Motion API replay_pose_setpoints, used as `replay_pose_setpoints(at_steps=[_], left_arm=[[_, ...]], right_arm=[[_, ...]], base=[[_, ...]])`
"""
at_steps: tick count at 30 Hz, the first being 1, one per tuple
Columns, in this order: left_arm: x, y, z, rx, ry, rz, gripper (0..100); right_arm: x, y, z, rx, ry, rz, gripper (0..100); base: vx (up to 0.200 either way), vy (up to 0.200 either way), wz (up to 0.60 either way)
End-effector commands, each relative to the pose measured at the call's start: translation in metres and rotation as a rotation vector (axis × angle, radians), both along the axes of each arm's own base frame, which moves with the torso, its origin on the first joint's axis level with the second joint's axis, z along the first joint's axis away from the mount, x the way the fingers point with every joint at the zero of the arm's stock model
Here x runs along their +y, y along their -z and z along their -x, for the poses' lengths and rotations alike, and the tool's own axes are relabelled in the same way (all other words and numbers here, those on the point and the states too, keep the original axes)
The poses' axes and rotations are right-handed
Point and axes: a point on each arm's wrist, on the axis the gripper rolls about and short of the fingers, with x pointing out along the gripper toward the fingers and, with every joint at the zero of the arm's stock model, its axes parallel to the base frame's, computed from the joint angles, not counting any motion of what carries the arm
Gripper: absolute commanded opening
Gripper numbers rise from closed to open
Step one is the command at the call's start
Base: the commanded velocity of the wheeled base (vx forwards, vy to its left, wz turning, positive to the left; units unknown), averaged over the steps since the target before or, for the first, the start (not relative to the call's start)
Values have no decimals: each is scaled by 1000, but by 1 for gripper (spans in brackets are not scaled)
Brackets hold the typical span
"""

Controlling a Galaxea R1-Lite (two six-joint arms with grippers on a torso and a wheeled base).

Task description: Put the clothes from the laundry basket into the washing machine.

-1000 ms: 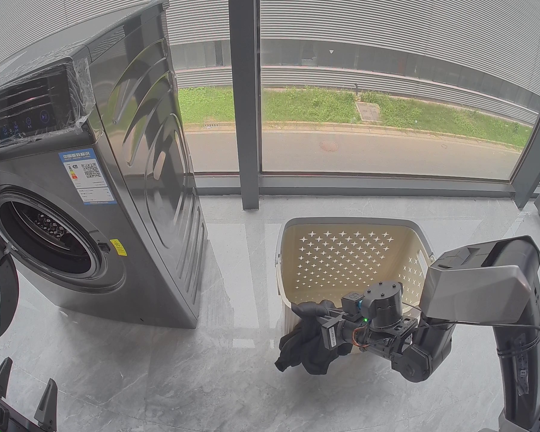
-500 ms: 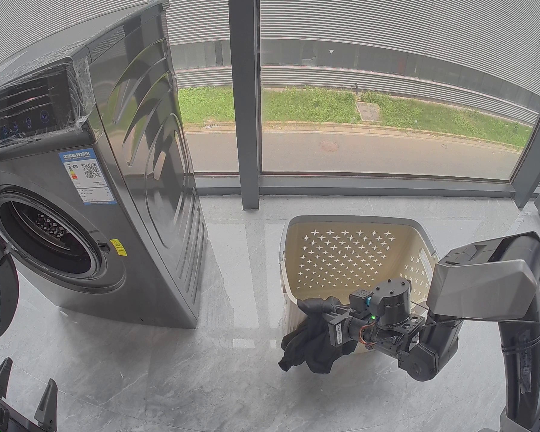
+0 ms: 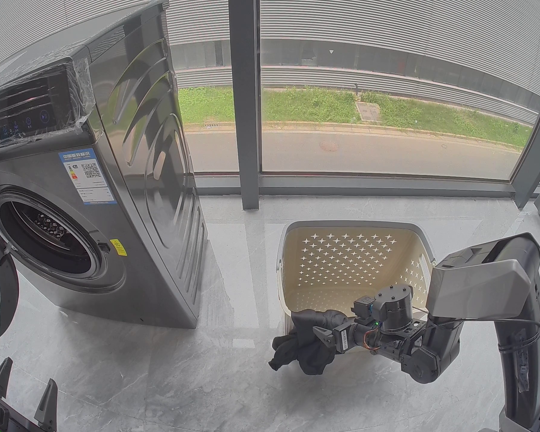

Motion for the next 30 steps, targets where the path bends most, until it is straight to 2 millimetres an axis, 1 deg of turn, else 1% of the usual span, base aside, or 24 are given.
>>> replay_pose_setpoints(at_steps=[1,6,7,9,10,14,22,28,30], left_arm=[[0,5,0,0,0,2,100],[0,5,0,0,0,2,100],[0,5,0,0,-2,2,100],[0,5,0,0,0,2,100],[0,5,0,0,0,2,100],[0,5,0,0,0,2,100],[0,5,0,0,0,2,100],[0,5,0,0,0,2,100],[0,5,0,0,0,2,100]], right_arm=[[1,5,2,13,-5,8,100],[4,11,3,21,-14,17,100],[5,15,3,28,-17,21,100],[6,15,1,23,-16,17,100],[6,15,1,23,-16,17,0],[9,15,-3,10,-18,9,0],[9,9,-2,-2,-18,2,0],[6,-12,-2,-37,-11,-17,0],[5,-13,-2,-37,-7,-17,0]], base=[[0,0,0],[0,0,0],[0,0,0],[0,0,0],[0,0,0],[0,0,0],[0,0,0],[0,0,0],[0,0,0]])
